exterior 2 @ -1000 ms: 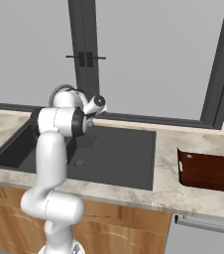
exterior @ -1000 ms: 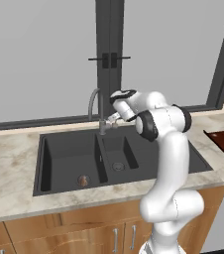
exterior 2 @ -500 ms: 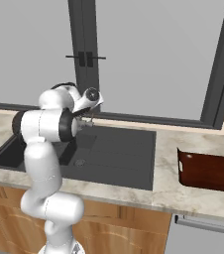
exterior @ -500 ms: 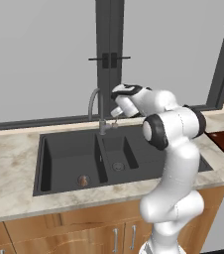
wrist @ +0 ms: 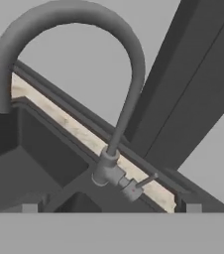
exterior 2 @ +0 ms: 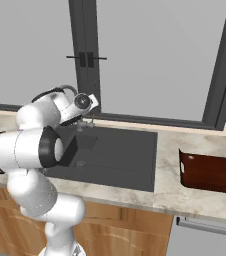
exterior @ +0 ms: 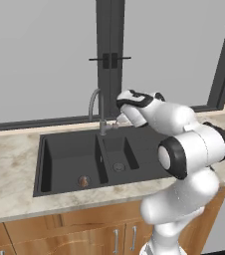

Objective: Pick up all produce items and place them in the sink. Turn on the sink faucet to wash them. Then turn the sink off and put them in the tray.

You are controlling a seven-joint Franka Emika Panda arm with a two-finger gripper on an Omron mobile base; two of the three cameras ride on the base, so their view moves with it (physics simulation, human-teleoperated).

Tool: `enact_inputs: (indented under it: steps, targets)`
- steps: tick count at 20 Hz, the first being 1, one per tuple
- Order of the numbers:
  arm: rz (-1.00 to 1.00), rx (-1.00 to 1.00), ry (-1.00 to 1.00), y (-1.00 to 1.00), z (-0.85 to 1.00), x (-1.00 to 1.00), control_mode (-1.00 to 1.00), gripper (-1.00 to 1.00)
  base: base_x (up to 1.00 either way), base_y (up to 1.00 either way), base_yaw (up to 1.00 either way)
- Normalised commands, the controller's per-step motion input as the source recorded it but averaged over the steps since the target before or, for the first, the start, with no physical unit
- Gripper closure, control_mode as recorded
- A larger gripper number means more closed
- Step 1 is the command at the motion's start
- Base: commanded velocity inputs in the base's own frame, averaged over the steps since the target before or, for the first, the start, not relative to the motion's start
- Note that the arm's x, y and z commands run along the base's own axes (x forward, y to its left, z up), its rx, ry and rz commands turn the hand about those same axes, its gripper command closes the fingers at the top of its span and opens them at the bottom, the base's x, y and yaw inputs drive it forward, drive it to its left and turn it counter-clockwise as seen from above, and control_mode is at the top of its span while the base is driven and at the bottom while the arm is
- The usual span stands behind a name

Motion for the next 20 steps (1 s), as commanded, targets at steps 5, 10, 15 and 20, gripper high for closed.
enact_inputs:
  steps: [5,10,15,20]
  targets:
    - [-0.05,-0.07,0.0,0.0,0.5,-0.89,-1.0,-1.0,0.0,0.0,0.0]
    - [-0.08,-0.07,0.05,0.02,0.63,-0.79,-1.0,-1.0,0.0,0.0,0.0]
    - [-0.12,-0.07,0.1,0.05,0.62,-0.76,-1.0,-1.0,0.0,0.0,0.0]
    - [-0.13,-0.02,0.18,0.1,0.36,-0.65,-1.0,-1.0,0.0,0.0,0.0]
